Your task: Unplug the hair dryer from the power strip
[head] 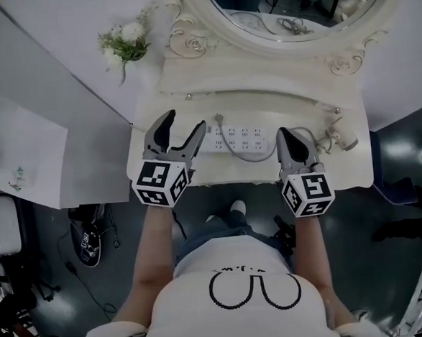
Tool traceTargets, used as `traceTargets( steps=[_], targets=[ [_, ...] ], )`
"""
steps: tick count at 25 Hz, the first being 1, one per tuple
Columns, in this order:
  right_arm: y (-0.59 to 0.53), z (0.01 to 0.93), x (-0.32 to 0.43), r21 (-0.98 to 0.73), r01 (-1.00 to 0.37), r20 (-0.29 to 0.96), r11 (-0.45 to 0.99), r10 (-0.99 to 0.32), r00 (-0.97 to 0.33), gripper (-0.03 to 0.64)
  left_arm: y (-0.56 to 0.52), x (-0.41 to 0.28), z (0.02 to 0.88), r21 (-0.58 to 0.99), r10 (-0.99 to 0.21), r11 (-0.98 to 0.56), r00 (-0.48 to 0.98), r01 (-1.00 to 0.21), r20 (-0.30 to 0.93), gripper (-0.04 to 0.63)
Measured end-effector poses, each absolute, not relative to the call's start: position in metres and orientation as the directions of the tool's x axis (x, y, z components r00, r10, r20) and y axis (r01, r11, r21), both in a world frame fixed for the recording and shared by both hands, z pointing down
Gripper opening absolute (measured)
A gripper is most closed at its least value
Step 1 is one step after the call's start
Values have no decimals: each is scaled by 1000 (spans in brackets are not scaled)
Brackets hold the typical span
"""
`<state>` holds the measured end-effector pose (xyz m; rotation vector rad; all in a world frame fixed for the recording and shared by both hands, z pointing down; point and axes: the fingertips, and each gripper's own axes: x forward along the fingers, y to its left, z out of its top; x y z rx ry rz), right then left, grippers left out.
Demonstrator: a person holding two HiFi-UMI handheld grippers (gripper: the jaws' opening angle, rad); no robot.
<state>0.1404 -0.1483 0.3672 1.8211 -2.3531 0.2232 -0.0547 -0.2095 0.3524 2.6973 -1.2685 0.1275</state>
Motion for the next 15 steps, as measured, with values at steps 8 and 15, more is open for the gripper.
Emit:
traceTargets(
  steps=[8, 15],
  targets=[
    [-121, 323, 115, 52, -981, 118, 190, -976, -183, 0, -184, -76, 323, 30, -751, -654, 653, -756, 100, -3],
    [-97, 292, 104, 122, -977, 59, 176, -984, -170, 0, -166, -84, 297, -10, -773, -634, 634, -773, 1, -3]
  ],
)
